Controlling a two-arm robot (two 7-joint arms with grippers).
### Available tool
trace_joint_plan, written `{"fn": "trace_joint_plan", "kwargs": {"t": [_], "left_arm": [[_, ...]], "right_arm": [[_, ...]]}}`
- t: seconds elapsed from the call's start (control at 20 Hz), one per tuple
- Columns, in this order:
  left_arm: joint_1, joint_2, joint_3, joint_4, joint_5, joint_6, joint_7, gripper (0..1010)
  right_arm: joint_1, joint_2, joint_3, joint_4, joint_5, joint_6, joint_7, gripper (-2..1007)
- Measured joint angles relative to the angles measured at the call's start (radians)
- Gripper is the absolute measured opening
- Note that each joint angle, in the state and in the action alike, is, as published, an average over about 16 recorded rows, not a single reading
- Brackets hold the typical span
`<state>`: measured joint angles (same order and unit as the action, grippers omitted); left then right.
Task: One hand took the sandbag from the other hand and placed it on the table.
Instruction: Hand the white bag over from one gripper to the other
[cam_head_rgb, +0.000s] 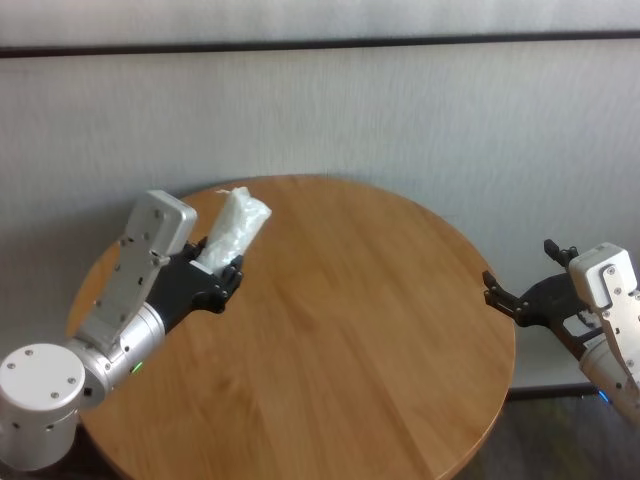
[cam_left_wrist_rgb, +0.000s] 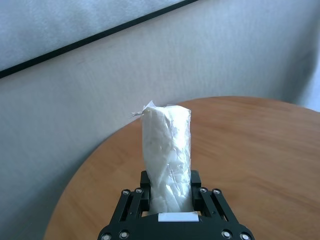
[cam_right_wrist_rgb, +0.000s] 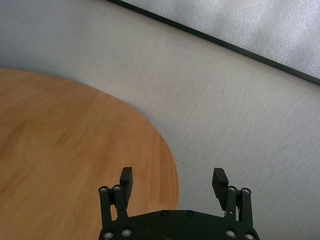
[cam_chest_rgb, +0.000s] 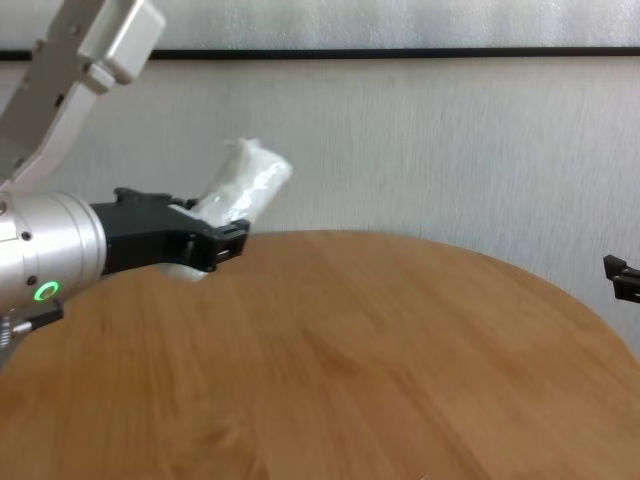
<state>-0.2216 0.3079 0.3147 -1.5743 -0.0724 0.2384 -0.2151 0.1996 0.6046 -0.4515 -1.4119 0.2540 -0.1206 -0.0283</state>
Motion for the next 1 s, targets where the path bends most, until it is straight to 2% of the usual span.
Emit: {"fn": "trace_joint_plan", "kwargs": {"t": [0.2,0.4,0.7,1.0], "left_arm": [[-0.006,0.011,0.014,-0.015,0.01,-0.038,-0.048,485],[-0.018,0.018,0.024,-0.027,0.012,-0.06,-0.09,484],[-0.043,0.023,0.041,-0.044,-0.002,-0.079,-0.149,485],[-0.069,0.03,0.065,-0.059,-0.029,-0.084,-0.196,485]], "right_arm": [[0.0,0.0,0.0,0.0,0.0,0.0,0.0,1005],[0.0,0.0,0.0,0.0,0.0,0.0,0.0,1005],[0.0,0.0,0.0,0.0,0.0,0.0,0.0,1005],[0.0,0.0,0.0,0.0,0.0,0.0,0.0,1005]]}}
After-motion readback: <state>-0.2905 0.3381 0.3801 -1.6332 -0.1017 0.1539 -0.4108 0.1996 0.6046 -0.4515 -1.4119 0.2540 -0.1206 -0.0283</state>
